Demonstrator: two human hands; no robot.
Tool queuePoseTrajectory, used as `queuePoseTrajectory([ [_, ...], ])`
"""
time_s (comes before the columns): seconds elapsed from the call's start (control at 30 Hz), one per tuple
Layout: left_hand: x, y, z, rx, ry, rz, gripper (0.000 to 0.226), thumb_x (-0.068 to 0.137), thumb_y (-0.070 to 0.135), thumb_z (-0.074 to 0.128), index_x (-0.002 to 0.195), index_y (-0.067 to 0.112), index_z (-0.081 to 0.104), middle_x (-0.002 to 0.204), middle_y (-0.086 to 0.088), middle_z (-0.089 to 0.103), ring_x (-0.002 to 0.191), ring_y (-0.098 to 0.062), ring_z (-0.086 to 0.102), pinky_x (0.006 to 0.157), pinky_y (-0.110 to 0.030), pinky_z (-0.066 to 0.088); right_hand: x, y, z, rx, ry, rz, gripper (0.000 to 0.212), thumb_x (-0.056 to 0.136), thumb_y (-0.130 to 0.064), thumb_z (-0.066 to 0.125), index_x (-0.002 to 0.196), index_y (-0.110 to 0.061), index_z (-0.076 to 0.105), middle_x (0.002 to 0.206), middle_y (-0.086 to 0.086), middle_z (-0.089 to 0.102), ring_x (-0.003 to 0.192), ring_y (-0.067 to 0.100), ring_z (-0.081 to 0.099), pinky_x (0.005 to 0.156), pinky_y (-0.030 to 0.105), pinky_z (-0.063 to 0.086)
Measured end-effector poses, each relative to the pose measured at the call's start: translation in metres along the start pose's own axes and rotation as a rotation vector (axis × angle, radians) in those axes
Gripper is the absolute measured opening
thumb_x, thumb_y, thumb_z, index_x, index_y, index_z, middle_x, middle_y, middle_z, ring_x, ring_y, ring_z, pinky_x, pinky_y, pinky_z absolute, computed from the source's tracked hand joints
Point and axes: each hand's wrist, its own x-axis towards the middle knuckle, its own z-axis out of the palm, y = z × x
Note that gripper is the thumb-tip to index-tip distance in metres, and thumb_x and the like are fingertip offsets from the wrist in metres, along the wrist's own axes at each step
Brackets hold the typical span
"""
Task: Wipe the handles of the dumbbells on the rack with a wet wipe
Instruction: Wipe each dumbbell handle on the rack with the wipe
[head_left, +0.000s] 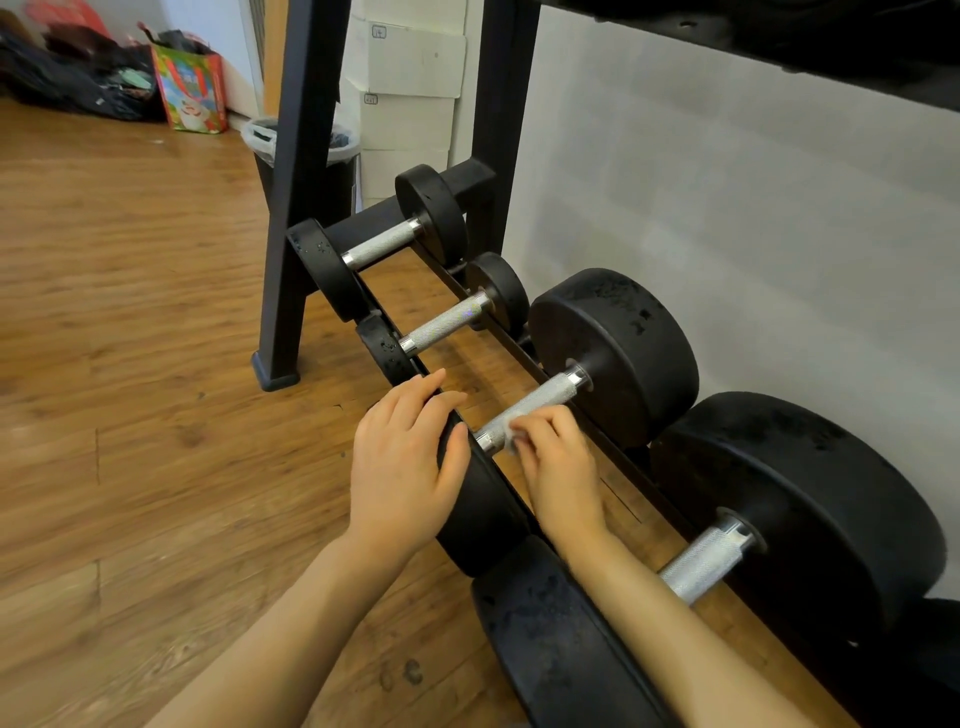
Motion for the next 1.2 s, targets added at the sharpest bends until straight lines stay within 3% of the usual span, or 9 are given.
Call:
queuePoseTrajectory([
  [0.1, -0.001, -0.001, -0.002, 0.005, -0.023, -0.018, 0.045, 0.096, 0.039, 0.036, 0.126, 0.02, 0.064, 0.141, 0.0, 0.054, 0.134, -0.019, 0.045, 0.11, -0.04, 0.031, -0.002, -0.001, 0.004, -0.006, -0.095, -0.085, 0.025, 0.087, -0.008, 0.065, 0.112, -0.011, 0.065, 0.109, 0.002, 0.055, 0.096, 0.017, 0.056, 0.079, 0.036, 0.054],
  [0.27, -0.003, -0.001, -0.002, 0.026, -0.036, -0.027, 0.049, 0.097, 0.042, 0.032, 0.132, 0.022, 0.061, 0.145, 0.002, 0.05, 0.138, -0.017, 0.04, 0.113, -0.037, 0.022, -0.002, 0.002, 0.005, 0.032, -0.088, -0.069, 0.025, 0.088, -0.011, 0.062, 0.113, -0.013, 0.064, 0.112, -0.001, 0.051, 0.096, 0.017, 0.055, 0.08, 0.036, 0.054],
  [0.5, -0.001, -0.001, 0.002, -0.001, 0.003, -0.022, 0.046, 0.096, 0.04, 0.037, 0.126, 0.02, 0.064, 0.14, 0.001, 0.055, 0.132, -0.019, 0.046, 0.108, -0.036, 0.028, -0.001, 0.0, 0.01, 0.128, -0.215, -0.04, 0.023, 0.094, -0.014, 0.053, 0.109, -0.004, 0.068, 0.112, 0.013, 0.055, 0.097, 0.024, 0.055, 0.081, 0.021, 0.038],
  [0.67, -0.002, -0.002, 0.003, -0.012, 0.023, -0.009, 0.045, 0.096, 0.039, 0.037, 0.126, 0.019, 0.065, 0.139, 0.002, 0.055, 0.132, -0.017, 0.045, 0.107, -0.034, 0.027, 0.001, 0.002, 0.005, 0.106, -0.111, -0.037, 0.024, 0.09, -0.01, 0.06, 0.113, -0.009, 0.067, 0.113, 0.004, 0.056, 0.099, 0.021, 0.056, 0.082, 0.028, 0.049],
  [0.9, -0.013, -0.002, 0.004, -0.096, 0.073, -0.032, 0.045, 0.095, 0.031, 0.041, 0.133, 0.016, 0.059, 0.145, -0.001, 0.052, 0.138, -0.017, 0.041, 0.116, -0.046, 0.028, 0.001, -0.001, 0.002, 0.031, -0.091, -0.122, 0.034, 0.084, -0.008, 0.07, 0.117, -0.015, 0.068, 0.114, -0.003, 0.066, 0.105, 0.016, 0.056, 0.085, 0.034, 0.054],
  [1.2, -0.016, -0.002, 0.008, -0.108, 0.092, -0.073, 0.047, 0.094, 0.033, 0.041, 0.136, 0.018, 0.057, 0.146, -0.001, 0.05, 0.139, -0.017, 0.04, 0.113, -0.052, 0.032, 0.005, 0.003, -0.001, -0.02, -0.109, -0.079, 0.033, 0.09, -0.02, 0.06, 0.122, -0.018, 0.066, 0.122, -0.003, 0.065, 0.104, 0.022, 0.061, 0.076, 0.045, 0.057],
])
